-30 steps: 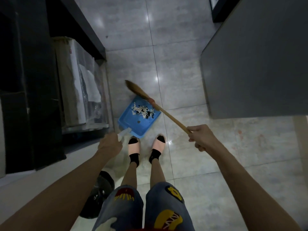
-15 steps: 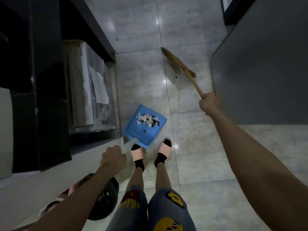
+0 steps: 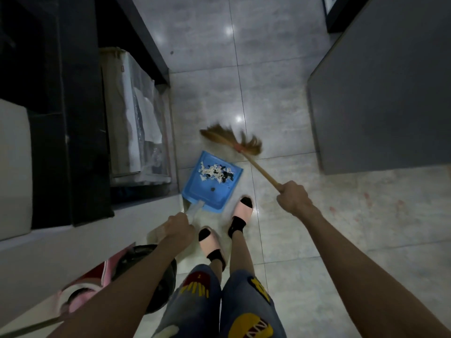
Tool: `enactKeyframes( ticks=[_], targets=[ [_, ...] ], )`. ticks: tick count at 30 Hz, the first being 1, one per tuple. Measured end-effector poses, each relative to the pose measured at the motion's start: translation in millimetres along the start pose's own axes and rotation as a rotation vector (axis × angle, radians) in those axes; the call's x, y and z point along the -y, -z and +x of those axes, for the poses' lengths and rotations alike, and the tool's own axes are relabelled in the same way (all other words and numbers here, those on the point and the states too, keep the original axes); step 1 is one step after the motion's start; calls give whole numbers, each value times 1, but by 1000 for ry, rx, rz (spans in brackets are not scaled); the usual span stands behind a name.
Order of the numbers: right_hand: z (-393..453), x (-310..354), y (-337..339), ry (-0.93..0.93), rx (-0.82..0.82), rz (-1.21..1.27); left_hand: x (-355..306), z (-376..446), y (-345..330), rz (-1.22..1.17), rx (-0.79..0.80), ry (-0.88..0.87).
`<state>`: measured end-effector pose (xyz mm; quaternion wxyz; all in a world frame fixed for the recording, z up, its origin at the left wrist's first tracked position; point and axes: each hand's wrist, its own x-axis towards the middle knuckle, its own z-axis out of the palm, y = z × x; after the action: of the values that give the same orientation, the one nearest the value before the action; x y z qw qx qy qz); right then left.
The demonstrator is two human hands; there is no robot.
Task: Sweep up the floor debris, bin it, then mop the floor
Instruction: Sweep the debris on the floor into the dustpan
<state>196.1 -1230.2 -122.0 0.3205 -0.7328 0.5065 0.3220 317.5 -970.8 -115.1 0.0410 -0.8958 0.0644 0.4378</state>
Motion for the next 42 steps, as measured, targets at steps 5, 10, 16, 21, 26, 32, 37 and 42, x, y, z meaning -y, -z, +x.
enactKeyframes(
  ticks=[5, 10, 16, 21, 26, 32, 37, 42],
  targets=[
    [-54, -14, 4, 58, 101, 53, -5, -9, 4, 30, 19, -48],
    [-82, -39, 21, 65, 34, 195, 1, -12, 2, -13, 1, -87],
    [-80, -20, -16, 76, -7, 183, 7, -13, -2, -53, -18, -118],
    [-102, -38, -17, 24, 51, 272, 15, -25, -8, -86, -46, -110],
    [-114, -63, 5, 50, -41, 310, 24, -45, -21, -173, -47, -85],
    [-69, -35, -12, 73, -188, 228, 35, -64, -51, -267, 0, -26],
    [-40, -8, -33, 6, -261, 143, 34, -76, -76, -249, -21, 50],
    [-34, 8, -54, 45, -205, 109, 25, -90, -97, -294, -51, 125]
  ],
)
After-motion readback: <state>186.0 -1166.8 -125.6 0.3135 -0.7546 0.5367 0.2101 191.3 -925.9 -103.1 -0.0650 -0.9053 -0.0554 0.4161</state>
